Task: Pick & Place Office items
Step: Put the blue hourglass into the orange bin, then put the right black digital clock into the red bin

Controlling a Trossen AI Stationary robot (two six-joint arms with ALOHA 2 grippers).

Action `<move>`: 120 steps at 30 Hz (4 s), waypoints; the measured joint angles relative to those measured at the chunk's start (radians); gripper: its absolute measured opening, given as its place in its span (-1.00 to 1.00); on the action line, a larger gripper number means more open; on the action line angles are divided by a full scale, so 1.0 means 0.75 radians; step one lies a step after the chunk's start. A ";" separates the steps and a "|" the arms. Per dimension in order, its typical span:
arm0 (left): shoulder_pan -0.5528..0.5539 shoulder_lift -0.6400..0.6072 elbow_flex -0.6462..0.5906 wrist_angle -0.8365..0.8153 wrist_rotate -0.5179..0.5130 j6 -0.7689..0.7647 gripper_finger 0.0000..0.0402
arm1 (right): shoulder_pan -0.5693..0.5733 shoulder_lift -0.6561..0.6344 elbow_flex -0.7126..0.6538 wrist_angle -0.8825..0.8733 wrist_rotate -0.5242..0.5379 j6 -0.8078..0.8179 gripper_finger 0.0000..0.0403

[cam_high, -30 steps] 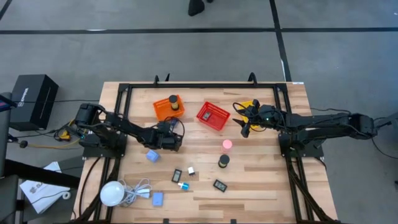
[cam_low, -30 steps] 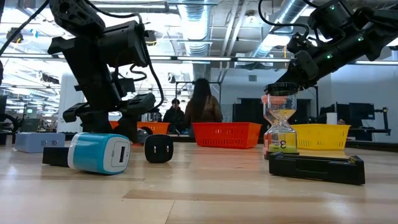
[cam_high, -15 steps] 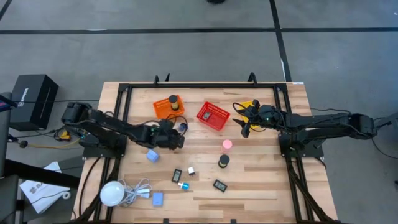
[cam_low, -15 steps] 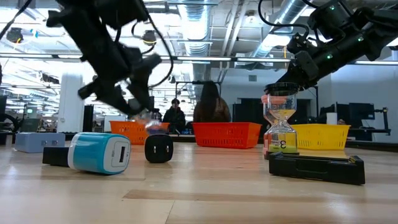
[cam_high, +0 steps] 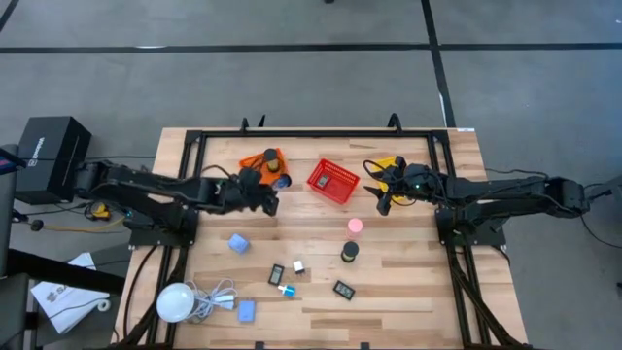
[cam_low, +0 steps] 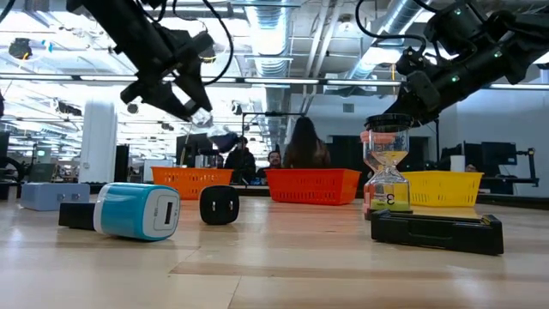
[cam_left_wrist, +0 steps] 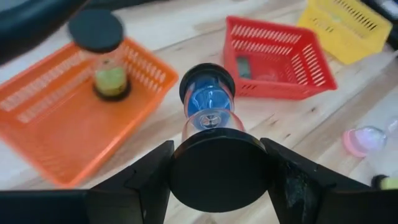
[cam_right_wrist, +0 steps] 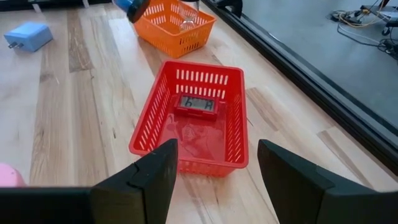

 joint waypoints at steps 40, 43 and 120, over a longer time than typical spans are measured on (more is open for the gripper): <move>0.829 -0.105 0.000 -0.326 0.526 0.362 0.06 | 0.016 0.000 -0.001 -0.005 -0.023 -0.001 0.06; 0.866 -0.067 0.000 -0.325 0.590 0.413 0.06 | 0.016 0.000 -0.001 -0.003 -0.023 -0.001 0.06; 0.881 0.004 0.518 -0.793 0.657 0.719 0.35 | 0.017 0.000 -0.032 0.049 -0.023 0.052 0.06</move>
